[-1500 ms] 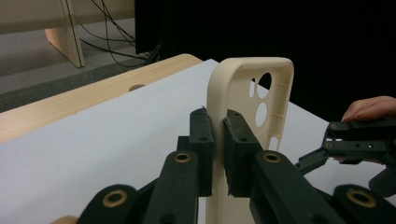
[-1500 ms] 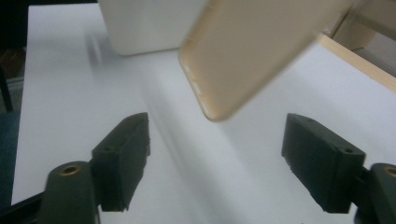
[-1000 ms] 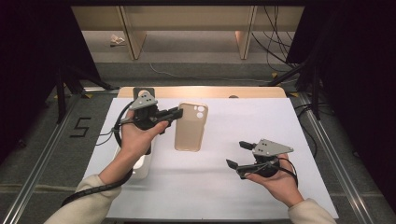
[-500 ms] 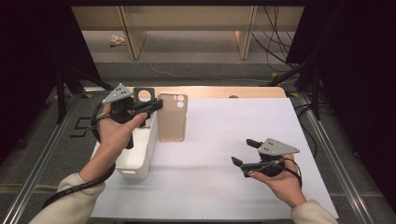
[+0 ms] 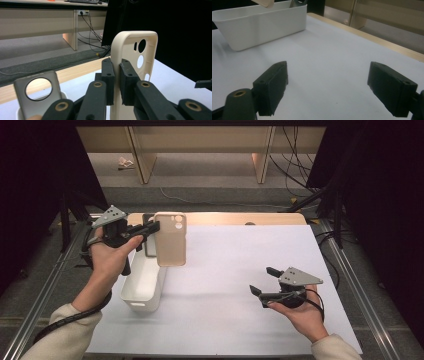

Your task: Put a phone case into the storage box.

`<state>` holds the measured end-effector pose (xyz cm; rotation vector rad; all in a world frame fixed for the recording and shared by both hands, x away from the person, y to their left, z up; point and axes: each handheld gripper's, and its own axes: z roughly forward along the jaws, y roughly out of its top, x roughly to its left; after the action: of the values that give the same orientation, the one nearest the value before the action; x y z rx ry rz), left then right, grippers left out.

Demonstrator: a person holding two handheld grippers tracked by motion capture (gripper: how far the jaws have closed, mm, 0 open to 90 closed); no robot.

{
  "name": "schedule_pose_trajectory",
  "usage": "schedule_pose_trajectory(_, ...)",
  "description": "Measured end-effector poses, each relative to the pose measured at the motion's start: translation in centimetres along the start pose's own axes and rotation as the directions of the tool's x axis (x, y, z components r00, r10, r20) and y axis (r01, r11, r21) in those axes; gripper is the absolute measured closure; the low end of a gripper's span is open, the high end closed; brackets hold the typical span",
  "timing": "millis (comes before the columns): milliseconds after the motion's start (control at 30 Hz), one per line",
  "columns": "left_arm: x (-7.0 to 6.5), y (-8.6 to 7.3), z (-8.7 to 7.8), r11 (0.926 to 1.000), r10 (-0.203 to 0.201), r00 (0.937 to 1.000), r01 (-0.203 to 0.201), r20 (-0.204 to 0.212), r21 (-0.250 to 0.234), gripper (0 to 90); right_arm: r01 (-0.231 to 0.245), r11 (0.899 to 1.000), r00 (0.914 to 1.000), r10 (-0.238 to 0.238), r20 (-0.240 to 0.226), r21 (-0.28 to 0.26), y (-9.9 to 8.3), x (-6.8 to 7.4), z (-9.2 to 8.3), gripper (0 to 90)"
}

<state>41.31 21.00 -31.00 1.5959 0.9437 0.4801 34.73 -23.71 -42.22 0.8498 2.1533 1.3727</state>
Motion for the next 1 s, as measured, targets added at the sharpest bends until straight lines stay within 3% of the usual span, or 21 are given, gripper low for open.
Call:
schedule_pose_trajectory(700,3.7,0.4,-0.6,0.9999,0.013,0.9989,-0.013,-0.045,0.006,82.9,-0.011,1.000,0.9998,0.012,0.016,-0.008,-0.1,-0.2,-0.1,17.8)
schedule_pose_trajectory(933,5.6,0.7,-0.3,0.9997,0.025,0.9974,-0.024,-0.068,0.010,82.9,-0.013,1.000,0.9997,0.014,0.019,-0.007,-0.1,-0.3,-0.1,17.9)
schedule_pose_trajectory(1000,6.7,0.8,-0.1,0.9994,0.034,0.9963,-0.033,-0.079,0.013,82.9,-0.017,1.000,0.9996,0.017,0.022,-0.011,-0.1,-0.3,-0.1,17.9)
